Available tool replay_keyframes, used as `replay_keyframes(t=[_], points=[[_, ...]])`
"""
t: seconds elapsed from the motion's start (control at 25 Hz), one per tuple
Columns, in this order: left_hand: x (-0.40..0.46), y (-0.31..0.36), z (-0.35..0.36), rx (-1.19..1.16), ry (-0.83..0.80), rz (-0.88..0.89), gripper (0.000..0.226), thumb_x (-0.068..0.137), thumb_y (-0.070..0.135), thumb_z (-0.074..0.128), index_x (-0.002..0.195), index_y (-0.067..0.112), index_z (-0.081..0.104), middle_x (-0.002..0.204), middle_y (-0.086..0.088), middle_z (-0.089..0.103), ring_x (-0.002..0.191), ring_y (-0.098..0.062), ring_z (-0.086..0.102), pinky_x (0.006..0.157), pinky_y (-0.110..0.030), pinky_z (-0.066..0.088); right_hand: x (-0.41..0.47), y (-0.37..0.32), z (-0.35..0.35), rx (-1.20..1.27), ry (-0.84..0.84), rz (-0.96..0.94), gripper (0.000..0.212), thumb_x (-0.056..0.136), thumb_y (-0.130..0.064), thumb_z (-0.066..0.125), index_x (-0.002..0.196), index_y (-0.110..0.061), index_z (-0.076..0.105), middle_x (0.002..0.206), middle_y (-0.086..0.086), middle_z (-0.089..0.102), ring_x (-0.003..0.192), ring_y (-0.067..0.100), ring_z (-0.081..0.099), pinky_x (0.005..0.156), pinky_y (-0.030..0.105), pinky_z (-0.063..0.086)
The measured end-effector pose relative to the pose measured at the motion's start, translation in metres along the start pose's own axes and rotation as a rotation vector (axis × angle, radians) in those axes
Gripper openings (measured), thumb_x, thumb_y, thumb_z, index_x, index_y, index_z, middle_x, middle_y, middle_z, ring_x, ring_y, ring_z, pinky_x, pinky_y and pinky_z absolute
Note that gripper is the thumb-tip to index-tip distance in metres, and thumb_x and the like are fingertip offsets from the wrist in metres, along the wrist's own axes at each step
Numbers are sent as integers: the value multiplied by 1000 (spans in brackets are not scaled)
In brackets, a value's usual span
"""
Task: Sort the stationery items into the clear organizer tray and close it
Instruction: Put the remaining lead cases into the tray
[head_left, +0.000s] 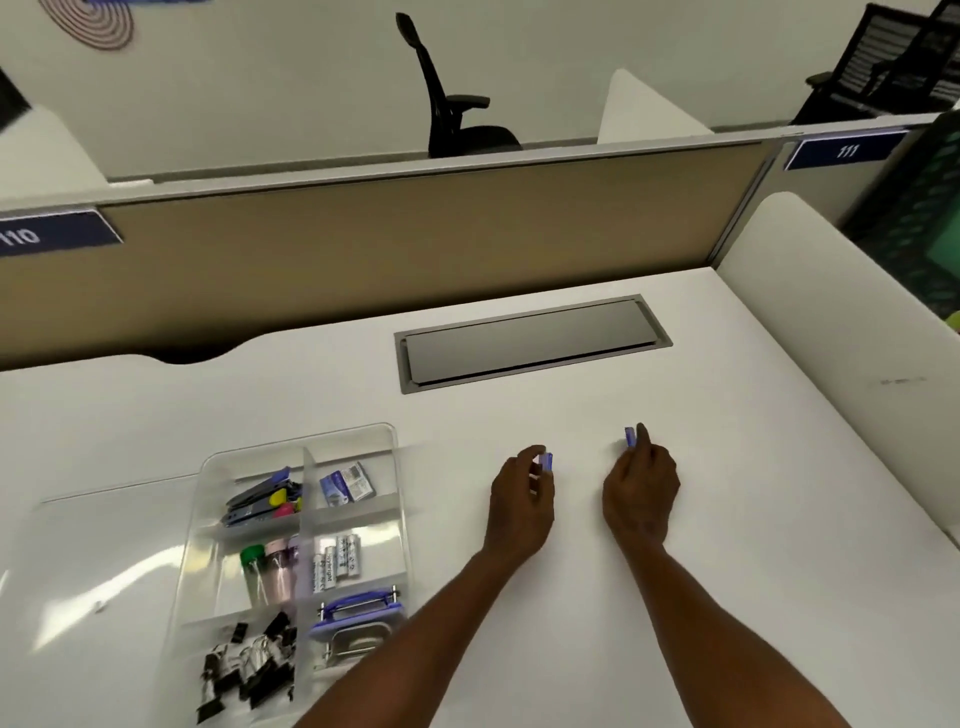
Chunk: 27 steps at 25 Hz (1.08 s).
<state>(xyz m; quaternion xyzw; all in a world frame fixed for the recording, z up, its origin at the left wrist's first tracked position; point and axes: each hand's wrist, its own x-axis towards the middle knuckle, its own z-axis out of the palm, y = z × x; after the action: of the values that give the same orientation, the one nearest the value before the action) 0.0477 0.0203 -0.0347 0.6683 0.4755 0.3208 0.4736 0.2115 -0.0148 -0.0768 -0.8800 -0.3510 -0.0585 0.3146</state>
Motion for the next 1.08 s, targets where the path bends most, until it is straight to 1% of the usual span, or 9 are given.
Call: replay_keyframes(t=[0.12, 0.24, 0.4, 0.52, 0.6, 0.68, 0.8, 0.96, 1.08], points=[[-18, 10, -45, -79, 0, -19, 25, 89, 23, 65, 113, 26, 60, 95, -1, 66, 75, -15, 65, 64, -21, 53, -3, -5, -8, 191, -9, 144, 38, 97, -2, 47, 134, -4, 56, 116, 22, 64, 105, 42, 59, 92, 48, 46], [-27, 12, -89, -67, 59, -40, 25, 83, 27, 71, 106, 27, 59, 89, 1, 68, 68, -14, 66, 59, -19, 52, -9, -16, -17, 369, -41, 307, 35, 99, -4, 43, 130, -7, 58, 120, 19, 67, 101, 41, 64, 87, 44, 47], [-38, -2, -136, -96, 130, -101, 26, 92, 17, 60, 116, 28, 60, 99, 3, 69, 77, -9, 69, 70, -28, 56, -57, -87, -23, 733, -229, 392, 31, 101, -14, 46, 124, -27, 62, 106, 12, 72, 81, 26, 66, 65, 31, 48], [-39, -13, -161, -74, 200, -138, 29, 98, 17, 53, 124, 28, 57, 116, 6, 63, 90, -4, 64, 81, -26, 56, -99, -150, -18, 955, -467, 366, 29, 103, -14, 47, 126, -24, 61, 105, 10, 72, 77, 20, 69, 57, 30, 51], [-35, -17, -176, -22, 261, -164, 33, 99, 15, 52, 130, 25, 54, 125, 3, 59, 102, -10, 60, 84, -24, 54, -113, -186, -14, 954, -558, 281, 27, 103, -16, 50, 127, -24, 59, 103, 6, 71, 77, 17, 72, 59, 25, 56], [-29, -19, -190, 34, 293, -180, 32, 99, 14, 52, 129, 23, 55, 125, -2, 62, 103, -14, 61, 79, -22, 54, -122, -212, -11, 895, -620, 173, 27, 101, -16, 53, 126, -26, 57, 99, 4, 71, 74, 16, 74, 60, 22, 58], [-16, -25, -203, 68, 295, -209, 31, 97, 11, 52, 126, 20, 57, 118, -9, 69, 97, -19, 67, 70, -21, 53, -126, -234, -6, 728, -637, 45, 30, 99, -14, 56, 128, -22, 57, 100, 4, 70, 78, 17, 73, 69, 29, 62], [0, -30, -215, 97, 310, -255, 29, 94, 7, 52, 119, 18, 62, 114, -9, 71, 86, -15, 63, 70, -22, 51, -121, -241, 2, 545, -623, -20, 31, 97, -15, 56, 128, -22, 58, 111, 4, 72, 85, 9, 64, 68, 11, 47], [9, -36, -219, 108, 258, -279, 30, 92, 16, 62, 122, 14, 62, 116, -9, 69, 89, -15, 61, 77, -27, 53, -117, -244, 5, 511, -652, -60, 33, 95, -22, 63, 128, -20, 58, 113, 3, 72, 86, 8, 64, 65, 4, 43]])
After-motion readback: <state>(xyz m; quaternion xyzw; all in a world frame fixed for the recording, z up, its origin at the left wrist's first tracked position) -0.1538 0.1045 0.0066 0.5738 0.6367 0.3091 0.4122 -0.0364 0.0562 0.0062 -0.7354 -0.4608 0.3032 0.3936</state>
